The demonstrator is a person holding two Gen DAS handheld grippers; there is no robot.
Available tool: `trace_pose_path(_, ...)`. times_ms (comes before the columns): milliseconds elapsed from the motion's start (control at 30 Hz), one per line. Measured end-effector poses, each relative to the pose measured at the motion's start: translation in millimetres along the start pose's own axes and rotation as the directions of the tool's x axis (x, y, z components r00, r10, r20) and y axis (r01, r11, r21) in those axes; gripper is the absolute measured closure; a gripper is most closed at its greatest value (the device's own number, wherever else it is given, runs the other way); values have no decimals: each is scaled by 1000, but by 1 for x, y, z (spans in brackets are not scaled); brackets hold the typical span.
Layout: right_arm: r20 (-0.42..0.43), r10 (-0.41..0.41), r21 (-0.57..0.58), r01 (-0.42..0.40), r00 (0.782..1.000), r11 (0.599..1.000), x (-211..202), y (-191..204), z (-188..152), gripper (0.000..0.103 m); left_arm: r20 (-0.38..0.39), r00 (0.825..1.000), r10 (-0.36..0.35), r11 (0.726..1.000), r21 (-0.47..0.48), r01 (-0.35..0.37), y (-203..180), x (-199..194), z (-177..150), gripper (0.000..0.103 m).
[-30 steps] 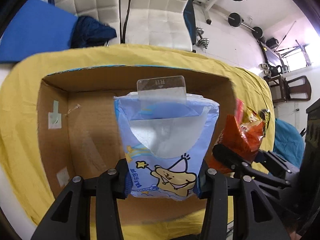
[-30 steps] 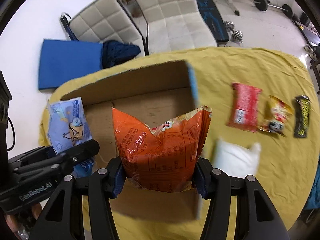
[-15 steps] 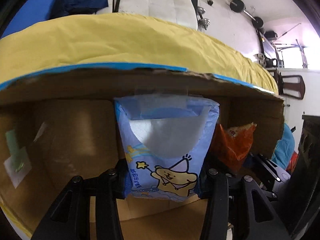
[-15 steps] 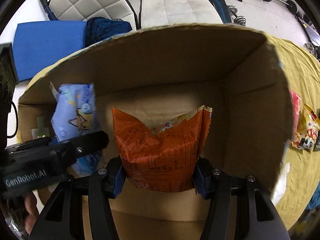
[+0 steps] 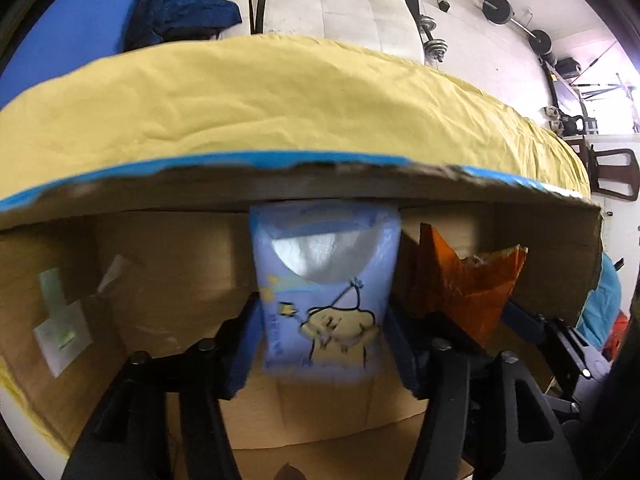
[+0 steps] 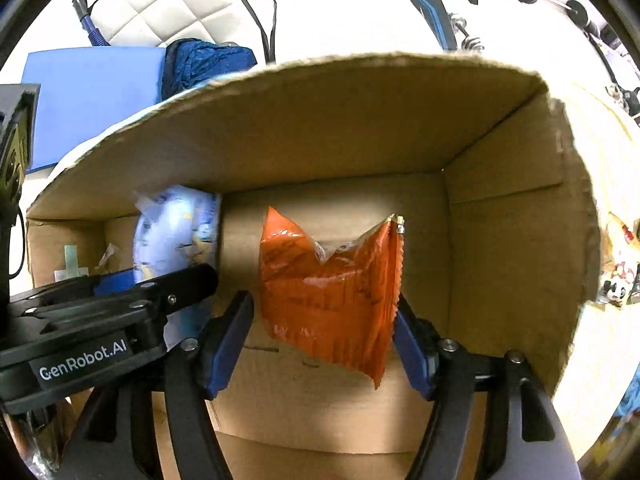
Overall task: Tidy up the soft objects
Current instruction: 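Open both tools to release the packs inside the box and lift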
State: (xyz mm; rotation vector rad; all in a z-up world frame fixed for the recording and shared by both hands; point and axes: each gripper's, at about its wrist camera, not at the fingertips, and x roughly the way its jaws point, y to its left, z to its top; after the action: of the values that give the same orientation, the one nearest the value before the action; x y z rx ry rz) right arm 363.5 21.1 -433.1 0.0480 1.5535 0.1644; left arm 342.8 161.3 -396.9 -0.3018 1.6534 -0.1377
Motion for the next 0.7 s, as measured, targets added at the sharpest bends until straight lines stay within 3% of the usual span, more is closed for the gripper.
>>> trace_pose_path(133, 1, -14, -22, 14, 1000, 1000, -12, 5, -7, 23, 43, 999, 19, 1000, -11, -18, 5, -15, -11, 30)
trace_pose_path(200, 13, -34, -37, 34, 999, 999, -20, 9, -16, 13, 69, 997, 21, 1000, -18, -20, 9, -26, -18, 23)
trace_pose_path(367, 42, -81, -74, 84, 996, 994, -43, 12, -34, 6, 155, 986, 63, 998, -29, -59, 16, -50, -45, 4)
trace_pose_path(433, 47, -65, -78, 68, 997, 995, -49, 16, -41, 0, 181, 980, 82, 997, -25, -79, 12, -55, -54, 4)
trace_pose_path(700, 92, -57, -101, 66, 994, 993, -75, 23, -80, 0, 254, 961, 114, 993, -34, -109, 6, -81, -97, 4)
